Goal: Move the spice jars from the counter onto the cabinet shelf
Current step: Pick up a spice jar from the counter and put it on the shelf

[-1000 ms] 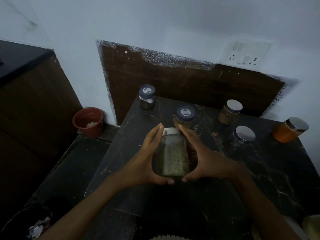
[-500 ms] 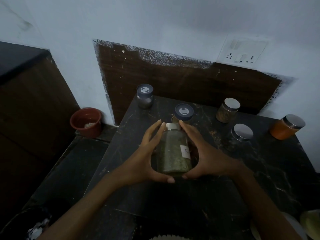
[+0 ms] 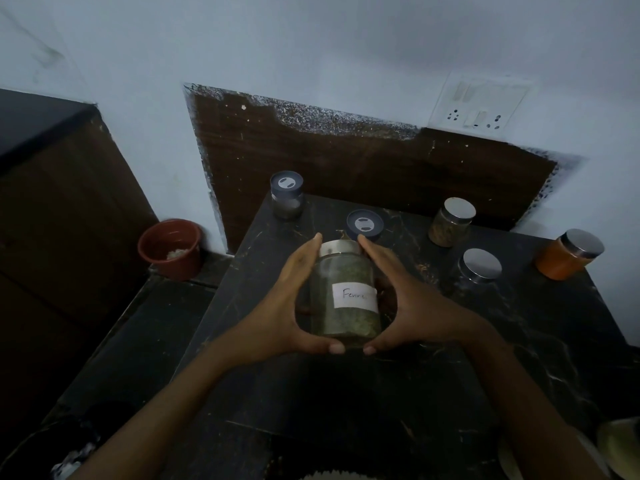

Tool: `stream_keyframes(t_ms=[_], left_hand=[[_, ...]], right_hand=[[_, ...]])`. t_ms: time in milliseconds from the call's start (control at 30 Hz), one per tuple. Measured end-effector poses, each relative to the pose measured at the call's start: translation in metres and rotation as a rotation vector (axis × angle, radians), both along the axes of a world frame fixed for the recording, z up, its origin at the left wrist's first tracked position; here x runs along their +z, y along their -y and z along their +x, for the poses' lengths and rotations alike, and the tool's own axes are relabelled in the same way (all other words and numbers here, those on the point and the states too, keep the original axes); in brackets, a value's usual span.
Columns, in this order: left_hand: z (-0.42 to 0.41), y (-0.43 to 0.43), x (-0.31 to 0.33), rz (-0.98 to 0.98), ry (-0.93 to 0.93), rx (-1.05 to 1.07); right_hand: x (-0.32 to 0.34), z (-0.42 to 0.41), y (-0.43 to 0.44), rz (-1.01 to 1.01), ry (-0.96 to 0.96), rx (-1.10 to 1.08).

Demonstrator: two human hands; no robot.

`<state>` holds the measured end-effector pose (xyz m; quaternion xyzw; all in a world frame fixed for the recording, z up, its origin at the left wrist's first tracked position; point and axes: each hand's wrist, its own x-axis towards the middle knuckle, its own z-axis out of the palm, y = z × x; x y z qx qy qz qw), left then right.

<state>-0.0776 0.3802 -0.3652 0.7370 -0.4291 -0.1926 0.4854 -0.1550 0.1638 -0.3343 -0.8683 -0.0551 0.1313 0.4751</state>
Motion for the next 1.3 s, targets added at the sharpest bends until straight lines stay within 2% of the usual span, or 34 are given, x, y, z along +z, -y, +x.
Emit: stream_keyframes(t_ms=[167, 300, 467, 667, 967, 1300], left_hand=[[0.007, 0.004, 0.005, 0.06, 0.087, 0.011], [0.01, 0.007, 0.01, -0.049, 0.004, 0.006], [0.02, 0.018, 0.027, -0.104, 0.022, -0.019], [0.051, 0.035, 0.075, -0.111, 0.348, 0.005], [0.116, 0.06, 0.196, -0.268, 0.811, 0.073], [0.187, 0.089, 0.319, -0.301, 1.067, 0.206]], right_hand=[[0.003, 0.002, -0.001, -0.036, 0.05, -0.017], [0.014, 0.005, 0.009, -0.001, 0.029, -0.006], [0.03, 0.015, 0.018, -0.138, 0.12, -0.021], [0.077, 0.037, 0.028, -0.225, 0.312, -0.061], [0.188, 0.094, 0.047, -0.36, 0.735, -0.117], [0.316, 0.165, 0.067, -0.552, 1.062, -0.144]])
